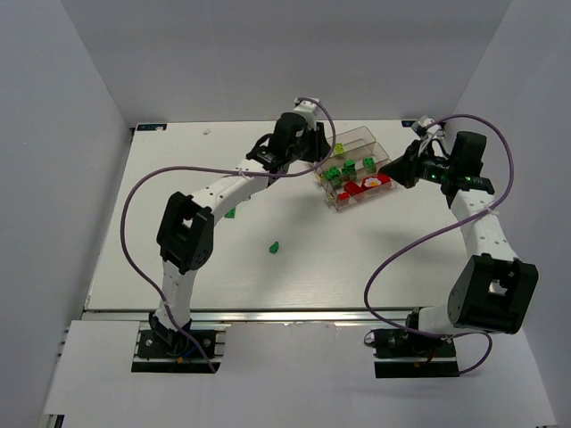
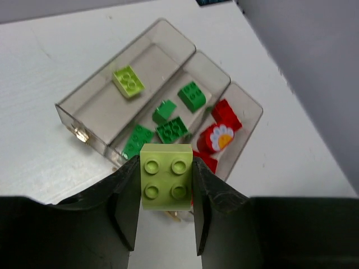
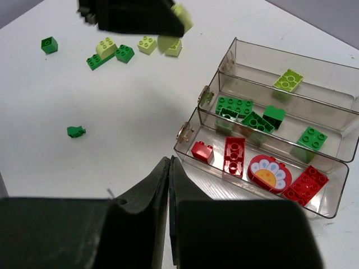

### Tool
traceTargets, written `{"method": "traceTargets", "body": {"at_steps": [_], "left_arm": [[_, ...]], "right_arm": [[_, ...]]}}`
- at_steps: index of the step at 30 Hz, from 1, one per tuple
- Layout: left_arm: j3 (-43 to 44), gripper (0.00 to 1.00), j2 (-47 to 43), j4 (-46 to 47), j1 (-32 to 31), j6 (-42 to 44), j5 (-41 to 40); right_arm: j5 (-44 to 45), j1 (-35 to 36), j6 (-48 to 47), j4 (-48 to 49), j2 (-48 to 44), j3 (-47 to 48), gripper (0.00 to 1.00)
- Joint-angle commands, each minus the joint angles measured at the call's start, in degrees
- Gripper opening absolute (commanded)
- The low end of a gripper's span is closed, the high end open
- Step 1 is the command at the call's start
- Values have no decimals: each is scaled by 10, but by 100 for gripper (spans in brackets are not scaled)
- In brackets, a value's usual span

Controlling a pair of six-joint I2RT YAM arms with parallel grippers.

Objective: Sort the legos into containers by color

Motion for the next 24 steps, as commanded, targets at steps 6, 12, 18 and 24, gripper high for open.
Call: {"method": "traceTargets", "body": {"at_steps": [6,12,18,24], "left_arm": [[87,0,103,136,32,-81,42],[133,0,160,201,31,-64,-8],[164,0,198,233,31,-56,-42],[201,0,237,229,31,-52,-53]], "right_arm": [[-11,-4,10,5,2,-10,5],[-16,-3,22,11,0,-23,4],[-18,-4,21,5,-3,-28,4],[-19,-4,23,0,-6,-35,7]]}}
